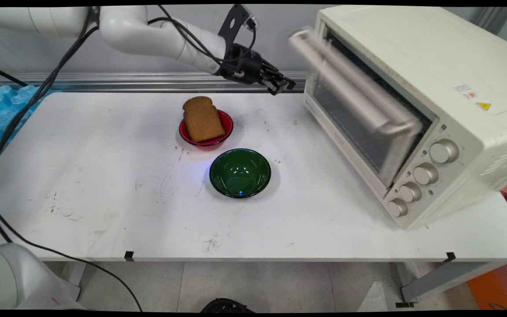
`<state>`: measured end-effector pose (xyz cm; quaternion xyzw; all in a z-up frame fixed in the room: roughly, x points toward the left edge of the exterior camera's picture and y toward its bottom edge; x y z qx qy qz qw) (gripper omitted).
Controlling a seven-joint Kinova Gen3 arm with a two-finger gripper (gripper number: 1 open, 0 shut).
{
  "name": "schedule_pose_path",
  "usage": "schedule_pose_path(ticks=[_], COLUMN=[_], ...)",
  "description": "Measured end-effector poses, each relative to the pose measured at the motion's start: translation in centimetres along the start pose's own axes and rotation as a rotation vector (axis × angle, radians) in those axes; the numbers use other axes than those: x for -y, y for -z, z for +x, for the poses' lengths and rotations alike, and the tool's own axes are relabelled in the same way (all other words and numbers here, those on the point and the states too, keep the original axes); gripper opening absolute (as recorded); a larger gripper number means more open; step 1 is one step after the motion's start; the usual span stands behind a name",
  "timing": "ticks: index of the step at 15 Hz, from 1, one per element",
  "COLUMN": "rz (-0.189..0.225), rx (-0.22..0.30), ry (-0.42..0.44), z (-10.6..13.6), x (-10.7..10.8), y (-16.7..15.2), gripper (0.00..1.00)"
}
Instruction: Close the oven
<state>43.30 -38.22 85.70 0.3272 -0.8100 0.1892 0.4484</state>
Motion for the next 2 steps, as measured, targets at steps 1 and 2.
schedule_pose_path(ticks=[1, 2], rz=[-0.001, -0.001], rx=[0.004, 0.009], ry=[0.0, 0.0], z=[0.16, 0.25], x=[0.08, 0.15], y=[0.12, 0.27], gripper=[0.0, 0.0])
